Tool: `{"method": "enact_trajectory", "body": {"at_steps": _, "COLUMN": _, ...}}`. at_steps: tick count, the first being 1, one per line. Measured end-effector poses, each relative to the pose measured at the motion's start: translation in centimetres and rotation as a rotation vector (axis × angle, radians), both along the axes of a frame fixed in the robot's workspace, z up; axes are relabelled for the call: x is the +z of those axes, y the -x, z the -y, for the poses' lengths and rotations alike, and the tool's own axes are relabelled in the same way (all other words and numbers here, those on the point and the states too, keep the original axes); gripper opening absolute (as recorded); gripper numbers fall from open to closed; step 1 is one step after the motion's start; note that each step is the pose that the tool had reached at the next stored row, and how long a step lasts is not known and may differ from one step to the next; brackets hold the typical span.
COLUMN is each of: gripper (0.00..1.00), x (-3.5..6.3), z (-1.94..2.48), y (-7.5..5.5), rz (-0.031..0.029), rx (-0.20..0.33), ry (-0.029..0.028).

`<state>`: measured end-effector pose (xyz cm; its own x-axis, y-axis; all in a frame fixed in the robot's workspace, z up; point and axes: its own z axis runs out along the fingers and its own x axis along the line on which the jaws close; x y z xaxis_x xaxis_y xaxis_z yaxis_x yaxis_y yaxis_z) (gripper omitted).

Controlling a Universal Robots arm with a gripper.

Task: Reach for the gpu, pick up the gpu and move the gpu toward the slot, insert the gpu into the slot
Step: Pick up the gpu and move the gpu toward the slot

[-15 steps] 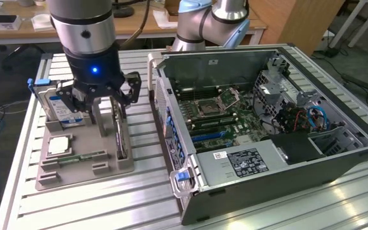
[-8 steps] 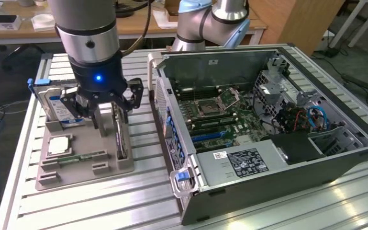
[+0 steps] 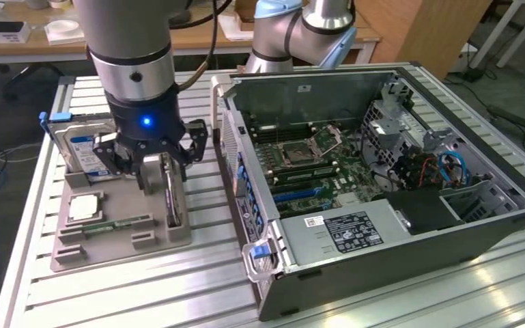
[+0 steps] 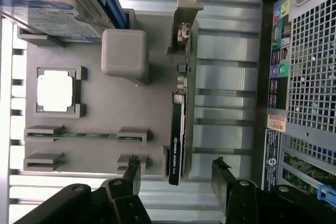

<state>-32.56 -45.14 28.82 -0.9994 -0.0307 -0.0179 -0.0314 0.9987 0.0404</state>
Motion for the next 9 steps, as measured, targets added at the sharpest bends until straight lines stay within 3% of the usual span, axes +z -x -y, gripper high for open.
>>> {"method": "enact_trajectory", "body": {"at_steps": 4, "gripper": 0.65, "x": -0.73, "z": -0.41, "y": -0.1, "rz": 0.0000, "rx": 0.000, "ry": 0.0021}}
{"method": "enact_trajectory", "body": {"at_steps": 9, "gripper": 0.65, "x": -1.63, "z": -1.70, "y": -0.2, "rz": 0.0000, "rx": 0.000, "ry": 0.0069}}
